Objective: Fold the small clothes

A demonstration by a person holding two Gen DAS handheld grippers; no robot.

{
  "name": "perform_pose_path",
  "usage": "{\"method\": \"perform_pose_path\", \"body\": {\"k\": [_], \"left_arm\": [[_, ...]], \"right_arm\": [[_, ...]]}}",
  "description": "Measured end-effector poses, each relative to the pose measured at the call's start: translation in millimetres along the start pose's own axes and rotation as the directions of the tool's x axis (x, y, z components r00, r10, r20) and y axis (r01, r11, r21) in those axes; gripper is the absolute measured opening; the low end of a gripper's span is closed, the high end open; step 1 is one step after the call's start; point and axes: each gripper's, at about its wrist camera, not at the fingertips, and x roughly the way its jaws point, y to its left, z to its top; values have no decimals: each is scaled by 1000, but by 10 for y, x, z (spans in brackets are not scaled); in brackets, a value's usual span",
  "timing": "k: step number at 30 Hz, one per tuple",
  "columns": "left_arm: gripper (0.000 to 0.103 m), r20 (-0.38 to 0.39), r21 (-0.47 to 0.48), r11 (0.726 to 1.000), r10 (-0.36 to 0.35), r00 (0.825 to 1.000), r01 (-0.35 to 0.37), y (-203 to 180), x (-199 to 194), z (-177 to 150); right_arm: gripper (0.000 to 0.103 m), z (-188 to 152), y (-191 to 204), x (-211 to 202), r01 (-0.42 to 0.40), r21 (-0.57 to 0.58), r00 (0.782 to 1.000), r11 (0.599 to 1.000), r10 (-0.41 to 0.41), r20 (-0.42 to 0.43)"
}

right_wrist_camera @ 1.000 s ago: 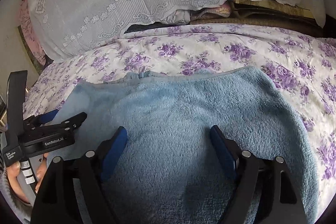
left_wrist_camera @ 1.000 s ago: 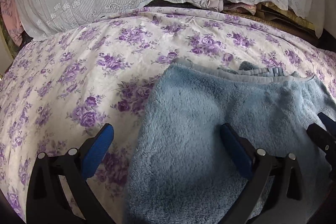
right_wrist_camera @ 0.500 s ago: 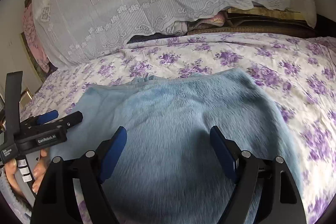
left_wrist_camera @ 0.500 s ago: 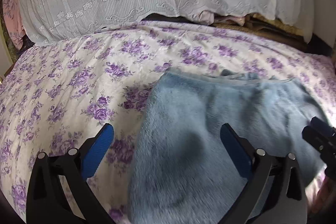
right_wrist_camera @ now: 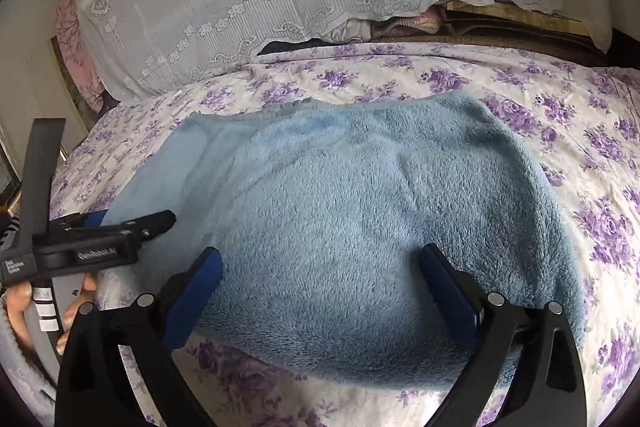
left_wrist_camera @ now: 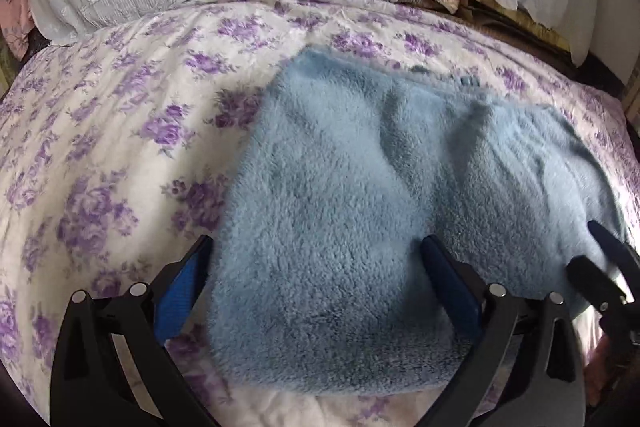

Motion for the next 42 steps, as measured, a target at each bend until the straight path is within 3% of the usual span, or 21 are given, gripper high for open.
{"method": "perform_pose_path", "body": {"k": [6,8,12,15,17,18,20,24,28,32,34,36,38,42], "left_arm": [[99,90,59,997,-63,994,58,-150,-376,197],[99,90,77,993,-96,991,89,-283,-387,343],[99,45,127,975,-188,981,181,-607,-169,579],[99,-12,124,984,-125,992,126,-701,208,691],[99,-86,72,996,-53,995,59,-562,579,733],[99,-109,31,996,-84,990,88,-459,672,729],[99,-91,7,994,-106,990,107,-380,600,748],[99,-32,51,998,-20,999,22,-368,253,705],[99,2,75,994,-78,997,77,-328,-47,584],[99,-86,126,992,-4,996,15,-346,266,319],[99,-23,151,989,12,1000,-9,-367,256,212],[99,-12,162,986,52,999,-49,-413,187,198],[98,-21,134,990,38,999,-35,-408,54,218],[98,-8,61,994,-94,996,95,-292,-280,121]], "right_arm": [[99,-155,-297,-361,-127,139,987,982,112,113],[100,-173,-431,-330,-189,202,979,961,168,117],[100,-181,-470,-280,-206,228,977,952,184,112],[100,-175,-452,-277,-197,221,978,955,178,106],[100,-169,-450,-274,-203,221,977,954,183,106],[100,-166,-438,-268,-201,217,978,955,183,102],[100,-168,-429,-266,-193,213,980,958,176,97],[100,-167,-430,-264,-193,216,980,957,175,98],[100,-167,-428,-261,-189,214,980,958,172,96],[100,-165,-418,-258,-185,210,981,960,168,94],[100,-164,-418,-256,-183,209,982,961,167,94],[100,-166,-416,-258,-184,211,981,960,167,94],[100,-168,-409,-258,-183,212,982,960,166,94],[100,-166,-409,-255,-182,211,982,960,165,93]]}}
